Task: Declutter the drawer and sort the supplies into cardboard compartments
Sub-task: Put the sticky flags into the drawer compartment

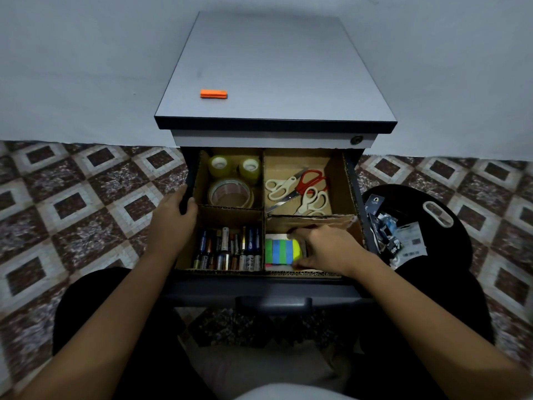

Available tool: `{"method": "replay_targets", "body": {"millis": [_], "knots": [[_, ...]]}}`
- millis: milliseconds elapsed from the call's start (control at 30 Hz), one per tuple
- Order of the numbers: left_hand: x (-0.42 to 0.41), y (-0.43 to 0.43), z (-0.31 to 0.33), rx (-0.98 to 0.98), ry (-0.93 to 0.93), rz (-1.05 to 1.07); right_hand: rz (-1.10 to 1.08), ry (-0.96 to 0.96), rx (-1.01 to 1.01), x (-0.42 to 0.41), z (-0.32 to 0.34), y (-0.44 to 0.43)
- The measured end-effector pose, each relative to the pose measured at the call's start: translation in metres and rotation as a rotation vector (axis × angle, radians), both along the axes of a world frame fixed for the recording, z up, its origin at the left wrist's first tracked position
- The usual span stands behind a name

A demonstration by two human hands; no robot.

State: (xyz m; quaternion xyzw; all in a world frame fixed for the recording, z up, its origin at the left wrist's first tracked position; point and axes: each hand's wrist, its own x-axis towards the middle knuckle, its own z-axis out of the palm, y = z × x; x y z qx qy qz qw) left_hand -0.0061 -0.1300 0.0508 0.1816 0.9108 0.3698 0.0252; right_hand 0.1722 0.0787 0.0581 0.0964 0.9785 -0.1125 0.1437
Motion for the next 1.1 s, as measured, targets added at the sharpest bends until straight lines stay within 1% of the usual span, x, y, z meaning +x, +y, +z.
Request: {"method": "replay_targets", "body": {"millis": [133, 267, 367, 467, 600, 733, 800, 900, 1000, 1100], "knots": [[-0.001, 0.0, -0.001, 0.001, 0.006, -0.002, -0.011, 0.006, -0.015, 0.0, 0.003, 0.001], [-0.001, 0.001, 0.0, 0.003, 0.008, -0.004, -0.028, 0.063, -0.116, -0.002, 0.029, -0.002], [0.0, 0.0, -0.001, 0.0, 0.008, -0.009, -0.044, 0.176, -0.262, -0.013, 0.059, -0.002], [-0.001, -0.001, -0.003, 0.012, -0.002, -0.011, -0.06, 0.353, -0.297, -0.036, 0.086, 0.001], [-0.002, -0.001, -0.002, 0.02, -0.002, -0.008, -0.02, 0.509, -0.24, -0.083, 0.117, 0.002], [-0.003, -0.001, -0.003, 0.014, -0.013, 0.002, -0.004, 0.584, -0.121, -0.141, 0.138, 0.005], [-0.004, -0.001, -0.004, 0.022, -0.031, -0.015, -0.01, 0.583, -0.07, -0.17, 0.141, 0.01], [-0.006, -0.003, -0.005, 0.041, -0.042, -0.02, -0.009, 0.489, -0.012, -0.208, 0.139, 0.015], [-0.005, -0.002, -0.006, 0.04, -0.04, -0.015, -0.002, 0.392, 0.008, -0.231, 0.136, 0.014], [-0.006, -0.002, -0.007, 0.049, -0.031, -0.01, -0.029, 0.377, 0.008, -0.243, 0.137, 0.012]]}}
